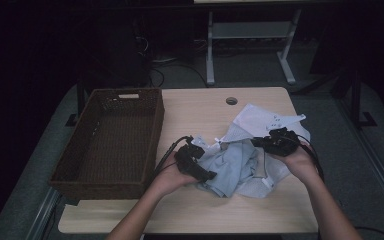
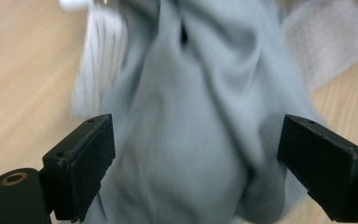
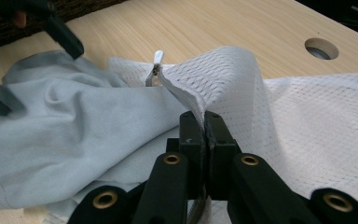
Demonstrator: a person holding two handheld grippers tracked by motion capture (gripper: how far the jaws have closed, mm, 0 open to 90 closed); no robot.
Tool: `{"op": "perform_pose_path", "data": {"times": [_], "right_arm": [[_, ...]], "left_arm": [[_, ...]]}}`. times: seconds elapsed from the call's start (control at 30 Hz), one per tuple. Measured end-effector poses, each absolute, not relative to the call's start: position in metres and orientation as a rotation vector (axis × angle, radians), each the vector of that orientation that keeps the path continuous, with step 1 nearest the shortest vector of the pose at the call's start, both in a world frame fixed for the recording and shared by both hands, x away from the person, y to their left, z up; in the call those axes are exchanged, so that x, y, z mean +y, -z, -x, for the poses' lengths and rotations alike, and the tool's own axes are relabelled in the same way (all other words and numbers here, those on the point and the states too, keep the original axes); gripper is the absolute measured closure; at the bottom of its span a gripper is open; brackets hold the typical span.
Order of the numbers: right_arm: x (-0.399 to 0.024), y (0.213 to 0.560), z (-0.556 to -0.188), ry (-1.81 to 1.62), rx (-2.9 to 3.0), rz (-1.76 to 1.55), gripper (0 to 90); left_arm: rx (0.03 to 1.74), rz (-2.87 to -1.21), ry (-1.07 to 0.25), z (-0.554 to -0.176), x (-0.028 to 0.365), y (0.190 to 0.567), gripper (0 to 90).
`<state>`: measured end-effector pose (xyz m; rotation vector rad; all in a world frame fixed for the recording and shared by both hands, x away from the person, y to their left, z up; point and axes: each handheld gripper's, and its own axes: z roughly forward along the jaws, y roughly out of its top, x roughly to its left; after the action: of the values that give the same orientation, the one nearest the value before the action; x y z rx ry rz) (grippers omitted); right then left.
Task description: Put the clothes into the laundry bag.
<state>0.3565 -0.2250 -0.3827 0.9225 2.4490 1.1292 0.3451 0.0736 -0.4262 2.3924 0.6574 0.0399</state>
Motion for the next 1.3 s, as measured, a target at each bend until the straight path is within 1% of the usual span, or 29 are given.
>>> {"op": "perform_pose_path", "data": {"times": [0.07,0.23,0.3,0.37,0.4,0.43,0.47,0.5,0.57,0.67,0.83,0.97,1.3], "right_arm": [[-0.225,0.383,-0.357,-1.129,2.448,-0.924,87.2],[-0.226,0.385,-0.357,-1.122,2.452,-0.925,87.2],[-0.225,0.385,-0.357,-1.12,2.454,-0.926,87.2],[-0.225,0.386,-0.358,-1.118,2.456,-0.926,87.2],[-0.225,0.386,-0.358,-1.118,2.456,-0.925,87.2],[-0.224,0.386,-0.358,-1.117,2.455,-0.926,87.2],[-0.224,0.387,-0.358,-1.113,2.457,-0.925,87.2],[-0.224,0.387,-0.358,-1.111,2.458,-0.923,87.2],[-0.223,0.388,-0.357,-1.107,2.46,-0.926,87.2],[-0.223,0.389,-0.358,-1.101,2.464,-0.923,87.2],[-0.222,0.39,-0.357,-1.098,2.47,-0.921,87.2],[-0.22,0.392,-0.357,-1.091,2.48,-0.913,87.2],[-0.216,0.389,-0.356,-1.108,2.482,-0.904,87.3]], "left_arm": [[0.661,-2.418,-0.023,-0.345,0.074,0.436,10.4],[0.655,-2.453,-0.031,-0.346,0.07,0.449,11.1],[0.64,-2.466,-0.054,-0.345,0.07,0.449,15.5],[0.618,-2.479,-0.081,-0.344,0.071,0.448,24.4],[0.608,-2.485,-0.089,-0.343,0.072,0.448,31.1],[0.578,-2.486,-0.059,-0.343,0.072,0.447,38.6],[0.571,-2.489,-0.047,-0.343,0.072,0.447,51.5],[0.571,-2.484,-0.037,-0.342,0.072,0.448,54.7],[0.567,-2.482,-0.014,-0.342,0.072,0.447,65.9],[0.565,-2.489,-0.005,-0.342,0.071,0.445,75.3],[0.551,-2.479,0.041,-0.341,0.07,0.44,79.5],[0.527,-2.446,0.065,-0.337,0.066,0.432,79.9],[0.439,-2.376,0.077,-0.334,0.05,0.411,80.2]]}}
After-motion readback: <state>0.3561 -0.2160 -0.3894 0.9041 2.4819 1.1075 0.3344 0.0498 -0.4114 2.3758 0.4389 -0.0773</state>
